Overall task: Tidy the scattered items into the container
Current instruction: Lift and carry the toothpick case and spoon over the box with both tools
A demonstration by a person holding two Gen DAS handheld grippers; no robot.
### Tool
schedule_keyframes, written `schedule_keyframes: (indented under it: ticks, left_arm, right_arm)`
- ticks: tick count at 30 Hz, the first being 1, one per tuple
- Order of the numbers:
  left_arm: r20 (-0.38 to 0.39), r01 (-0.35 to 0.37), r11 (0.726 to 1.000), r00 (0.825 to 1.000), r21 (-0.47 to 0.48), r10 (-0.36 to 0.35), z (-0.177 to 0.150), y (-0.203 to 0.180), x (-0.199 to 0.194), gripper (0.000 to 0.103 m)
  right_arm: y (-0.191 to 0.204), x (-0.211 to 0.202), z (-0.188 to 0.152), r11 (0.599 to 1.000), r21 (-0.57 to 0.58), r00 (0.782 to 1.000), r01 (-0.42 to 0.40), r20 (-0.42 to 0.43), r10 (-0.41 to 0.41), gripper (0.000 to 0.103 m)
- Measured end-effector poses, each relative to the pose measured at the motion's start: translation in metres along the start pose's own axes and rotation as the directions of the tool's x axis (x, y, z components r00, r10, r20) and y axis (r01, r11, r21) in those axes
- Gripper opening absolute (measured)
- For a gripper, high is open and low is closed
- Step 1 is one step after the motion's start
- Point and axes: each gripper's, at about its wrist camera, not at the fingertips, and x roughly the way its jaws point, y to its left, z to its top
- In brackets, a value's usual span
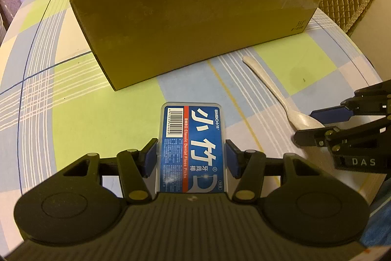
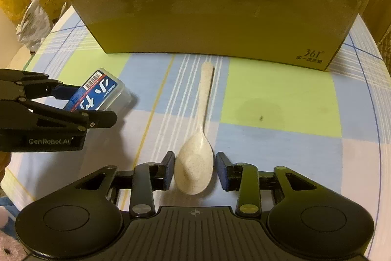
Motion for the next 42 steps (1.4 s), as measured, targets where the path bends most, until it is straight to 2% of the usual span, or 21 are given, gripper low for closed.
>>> schedule_keyframes:
  ticks: [7, 9, 13, 28, 36, 42]
  left_arm:
    - [0.005, 0.001, 1.000, 1.000, -0.009, -0.001, -0.002, 0.004, -0.005, 0.052]
    - [0.007, 0.002, 1.000, 1.000, -0.010, -0.002, -0.002, 0.004, -0.005, 0.052]
    - [0.012, 0.004, 1.000, 1.000, -0.011, -0.004, -0.002, 0.004, -0.007, 0.052]
    - [0.070, 0.012, 1.000, 0.998, -0.006, -0.011, 0.002, -0.005, -0.032, 0.052]
    - [0.095, -0.012, 0.999, 0.995, -0.037, 0.016, -0.003, -0.005, -0.050, 0.052]
    - [0.102, -0.044, 0.996, 0.993, -0.074, 0.052, -0.012, 0.000, -0.068, 0.052]
  right_arm:
    - [0.004, 0.003, 0.000, 1.000, -0.023, 1.000, 0.019, -0.001, -0.019, 0.037]
    - [0.008, 0.004, 0.000, 0.998, -0.052, 0.999, 0.044, 0.001, -0.044, 0.030]
    - [0.010, 0.001, -0.001, 0.996, -0.073, 0.999, 0.049, 0.008, -0.049, 0.029]
    - [0.021, -0.031, -0.003, 0.993, -0.116, 0.995, 0.020, 0.096, -0.009, 0.029]
    - [0.026, -0.045, -0.004, 0.990, -0.140, 0.989, 0.003, 0.146, 0.018, 0.029]
    - [0.036, -0.053, -0.008, 0.979, -0.204, 0.982, -0.015, 0.182, 0.053, 0.029]
